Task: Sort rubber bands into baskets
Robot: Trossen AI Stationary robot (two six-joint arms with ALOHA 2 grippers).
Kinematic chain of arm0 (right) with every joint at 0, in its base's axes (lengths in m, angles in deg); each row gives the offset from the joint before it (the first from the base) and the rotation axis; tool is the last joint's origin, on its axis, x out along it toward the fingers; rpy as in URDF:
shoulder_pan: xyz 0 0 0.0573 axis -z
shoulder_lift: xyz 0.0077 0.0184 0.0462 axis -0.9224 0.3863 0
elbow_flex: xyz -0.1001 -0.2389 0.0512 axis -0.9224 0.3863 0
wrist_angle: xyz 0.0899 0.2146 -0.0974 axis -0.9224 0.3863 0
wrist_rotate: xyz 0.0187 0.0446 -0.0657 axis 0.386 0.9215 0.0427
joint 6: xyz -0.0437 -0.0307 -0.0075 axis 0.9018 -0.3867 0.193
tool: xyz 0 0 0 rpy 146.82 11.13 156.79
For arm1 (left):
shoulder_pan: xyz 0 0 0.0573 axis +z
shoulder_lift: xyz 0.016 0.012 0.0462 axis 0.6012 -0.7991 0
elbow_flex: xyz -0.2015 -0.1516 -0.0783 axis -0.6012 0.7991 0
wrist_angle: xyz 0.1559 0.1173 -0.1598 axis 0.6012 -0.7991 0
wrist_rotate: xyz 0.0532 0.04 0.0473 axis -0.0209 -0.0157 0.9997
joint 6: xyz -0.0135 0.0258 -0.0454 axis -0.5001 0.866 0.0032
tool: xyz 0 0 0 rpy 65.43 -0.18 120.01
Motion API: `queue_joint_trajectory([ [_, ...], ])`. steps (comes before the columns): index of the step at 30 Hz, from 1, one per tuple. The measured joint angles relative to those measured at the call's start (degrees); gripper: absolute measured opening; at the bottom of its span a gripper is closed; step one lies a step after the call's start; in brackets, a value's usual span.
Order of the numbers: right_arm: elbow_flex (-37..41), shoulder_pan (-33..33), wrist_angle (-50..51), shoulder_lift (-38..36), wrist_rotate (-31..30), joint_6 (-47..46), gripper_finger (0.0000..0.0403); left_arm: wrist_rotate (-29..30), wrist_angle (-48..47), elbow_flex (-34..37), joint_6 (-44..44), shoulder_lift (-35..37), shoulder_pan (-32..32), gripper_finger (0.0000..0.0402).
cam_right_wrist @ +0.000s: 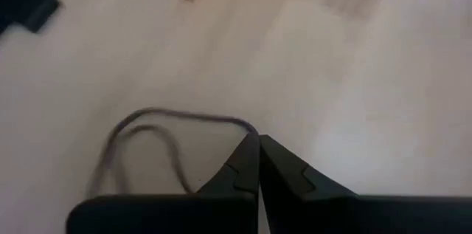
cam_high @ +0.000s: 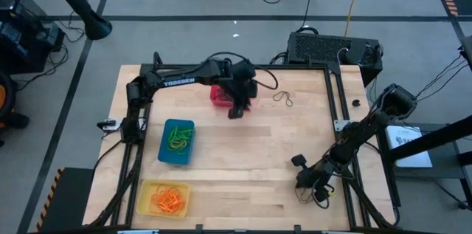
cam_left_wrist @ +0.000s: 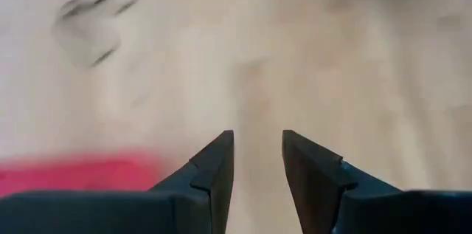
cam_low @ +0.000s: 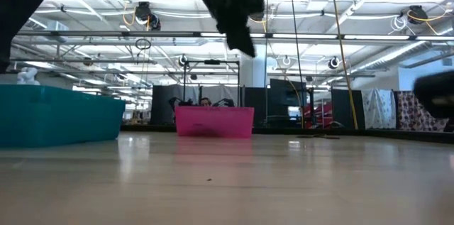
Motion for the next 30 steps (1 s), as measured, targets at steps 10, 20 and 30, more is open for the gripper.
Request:
queue_joint_trajectory([
  [10, -5.95, 0.45, 8.35, -10.66, -18.48, 19.26, 0.0000, -13.32, 41.06, 23.16, -7.65, -0.47, -9.77, 0.0122],
  [20, -6.53, 2.00, 7.37, -16.71, -32.02, 31.47, 0.0000, -4.86, 87.07, 37.78, -13.61, -0.80, -19.17, 0.0122],
  [30, -6.53, 5.71, 6.11, -18.11, -34.72, 32.12, 0.0000, 12.29, 90.93, 37.23, -14.22, -3.65, -21.75, 0.0122],
])
